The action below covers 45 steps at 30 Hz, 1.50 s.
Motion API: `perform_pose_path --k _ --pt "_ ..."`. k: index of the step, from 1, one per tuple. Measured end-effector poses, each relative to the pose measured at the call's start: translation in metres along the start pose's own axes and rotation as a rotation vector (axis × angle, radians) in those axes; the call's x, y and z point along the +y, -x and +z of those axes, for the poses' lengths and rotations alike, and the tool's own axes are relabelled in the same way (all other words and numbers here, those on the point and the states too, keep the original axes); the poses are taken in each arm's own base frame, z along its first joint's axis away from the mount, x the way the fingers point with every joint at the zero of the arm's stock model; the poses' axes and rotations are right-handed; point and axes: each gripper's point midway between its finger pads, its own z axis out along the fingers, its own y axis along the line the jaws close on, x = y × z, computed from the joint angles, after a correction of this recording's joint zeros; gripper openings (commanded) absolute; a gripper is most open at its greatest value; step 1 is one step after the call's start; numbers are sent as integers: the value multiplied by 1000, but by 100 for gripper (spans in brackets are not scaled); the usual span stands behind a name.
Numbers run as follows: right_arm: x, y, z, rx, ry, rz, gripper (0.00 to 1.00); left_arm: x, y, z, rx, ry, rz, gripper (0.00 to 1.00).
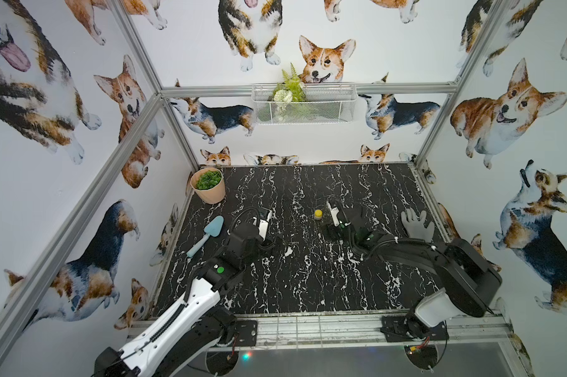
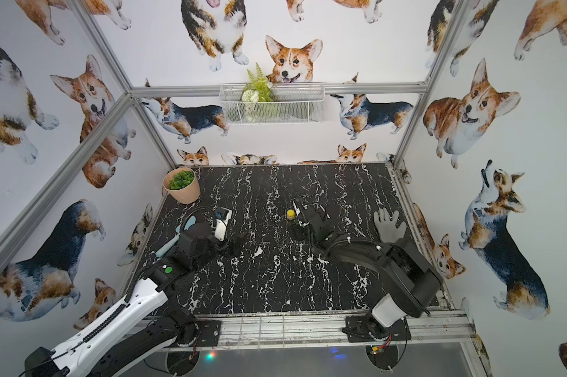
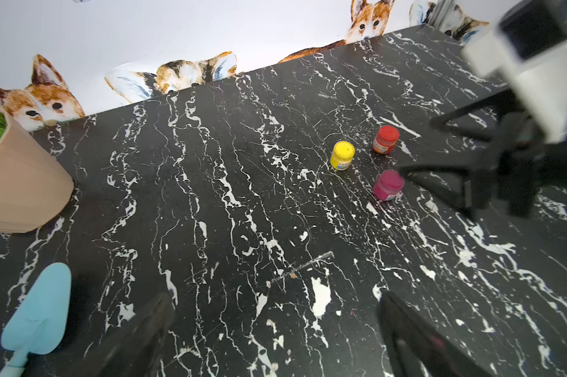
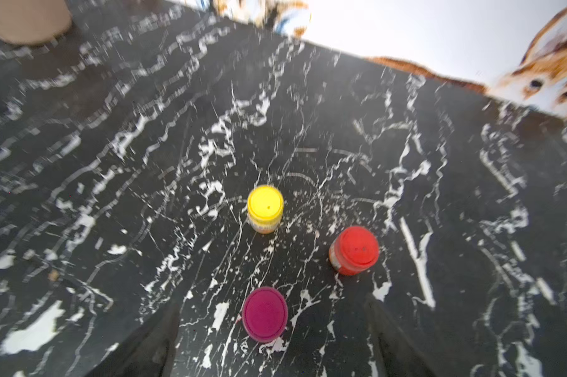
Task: Close the paint jar lid
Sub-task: Reset both arms
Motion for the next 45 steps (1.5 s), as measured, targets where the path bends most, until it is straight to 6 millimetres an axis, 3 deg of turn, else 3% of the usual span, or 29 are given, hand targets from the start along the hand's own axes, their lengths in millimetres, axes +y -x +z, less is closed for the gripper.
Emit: perform_pose_path --k 4,7,9,12,15,17,19,24,27,31,34,36,39,45 --pt "-25 50 -50 -155 -29 21 98 17 7 9 -42 108 82 100" --pt "-75 58 -77 -212 -101 115 99 32 -6 28 -13 168 119 100" --pt "-115 44 -87 -216 -170 199 100 46 -14 40 12 207 121 100" --pt "-167 0 -93 -173 -271 338 100 86 -29 55 38 298 46 100" --pt "-196 -41 -93 -127 -362 414 100 125 -56 63 66 365 -89 100" --pt "-203 -63 -89 -94 -394 425 100 138 -61 68 65 386 -141 100" --pt "-211 -67 -89 -99 -427 414 100 143 -61 74 30 387 -151 100" --pt "-225 -75 -82 -101 -488 334 100 160 -104 87 58 442 -179 100" --pt "-231 -76 -72 -112 -498 296 100 165 -91 95 -23 436 -168 100" --pt "-233 -108 -54 -42 -505 259 100 169 -96 113 -27 417 -160 100" --pt "-247 -128 -42 -11 -517 288 100 175 -95 114 -44 419 -170 100" --pt "-254 -126 -44 -17 -524 304 100 177 -90 113 -65 427 -175 100" --pt "-254 -106 -41 -84 -490 298 100 175 -86 115 -79 410 -172 100" --pt "-252 -110 -41 -92 -482 298 100 174 -81 117 -88 394 -171 100"
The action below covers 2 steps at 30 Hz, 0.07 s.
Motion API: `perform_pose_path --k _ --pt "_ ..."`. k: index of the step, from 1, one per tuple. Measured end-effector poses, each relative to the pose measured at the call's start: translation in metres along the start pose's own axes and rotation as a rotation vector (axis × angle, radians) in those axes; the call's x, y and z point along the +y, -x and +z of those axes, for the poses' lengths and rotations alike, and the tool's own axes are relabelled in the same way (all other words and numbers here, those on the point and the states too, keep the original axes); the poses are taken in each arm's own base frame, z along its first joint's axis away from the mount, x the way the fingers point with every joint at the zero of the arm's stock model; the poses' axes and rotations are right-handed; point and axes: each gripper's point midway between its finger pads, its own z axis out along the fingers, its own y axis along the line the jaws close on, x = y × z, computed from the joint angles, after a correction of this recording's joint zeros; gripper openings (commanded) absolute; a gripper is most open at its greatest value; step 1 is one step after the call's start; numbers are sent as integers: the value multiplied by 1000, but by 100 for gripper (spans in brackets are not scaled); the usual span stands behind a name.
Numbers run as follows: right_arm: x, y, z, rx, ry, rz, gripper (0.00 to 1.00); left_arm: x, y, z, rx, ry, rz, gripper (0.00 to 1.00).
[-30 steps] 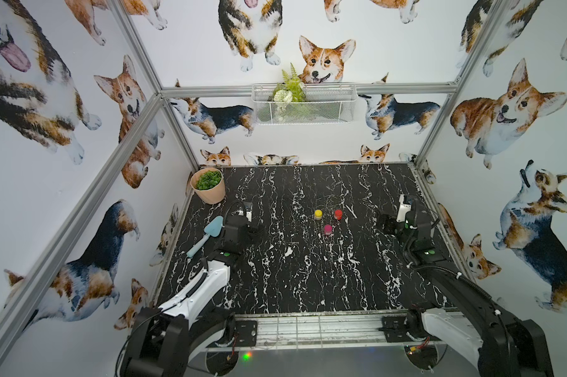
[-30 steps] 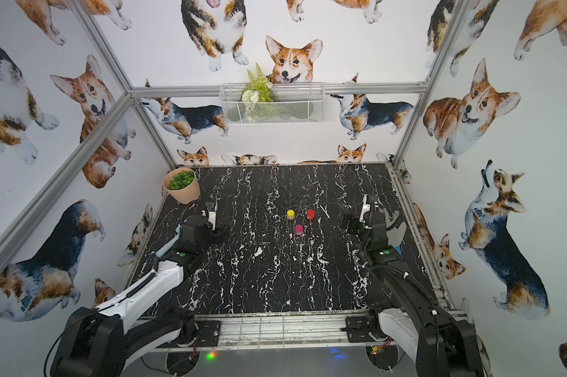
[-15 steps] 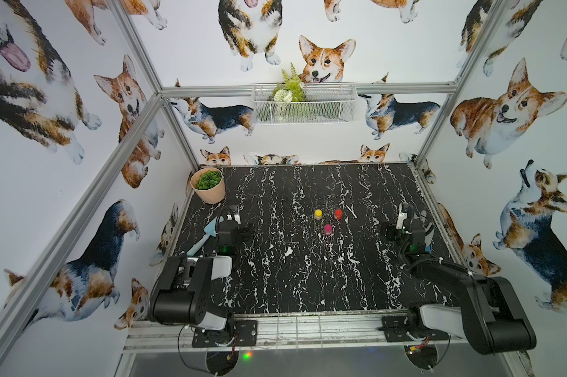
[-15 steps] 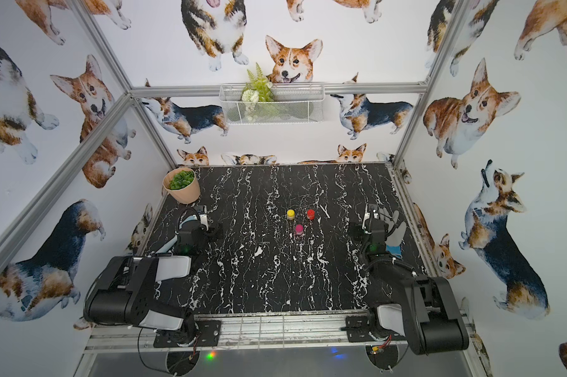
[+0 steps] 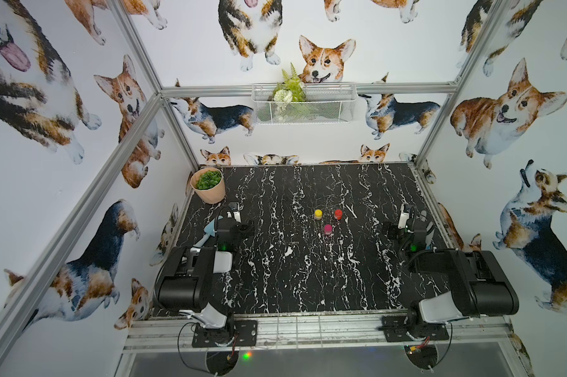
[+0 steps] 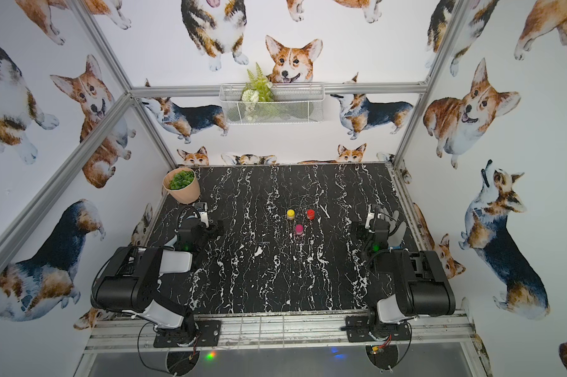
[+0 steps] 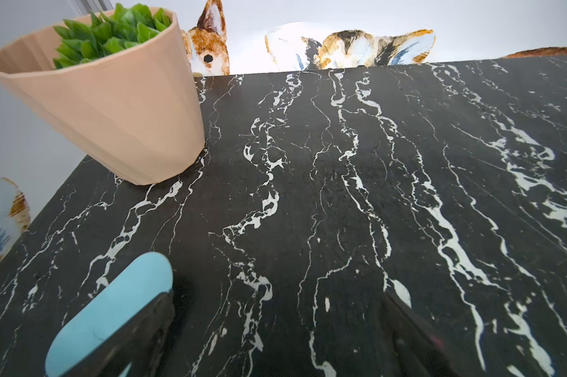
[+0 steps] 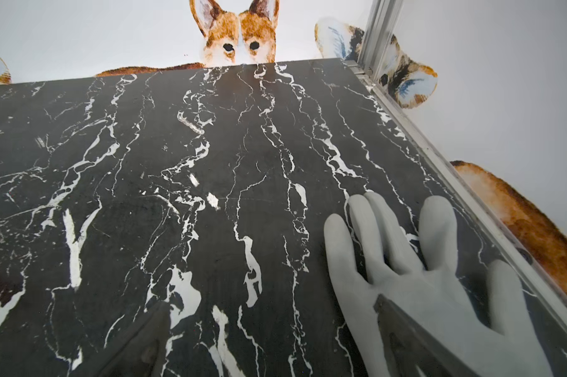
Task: Close the paint jar lid
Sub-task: Reset both arms
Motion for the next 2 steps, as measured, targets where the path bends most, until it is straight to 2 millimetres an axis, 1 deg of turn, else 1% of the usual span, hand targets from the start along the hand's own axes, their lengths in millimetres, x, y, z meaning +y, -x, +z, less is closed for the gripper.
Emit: perform_pose_path --k 2 --pt "2 0 0 0 14 0 100 -1 1 0 -2 -10 -1 100"
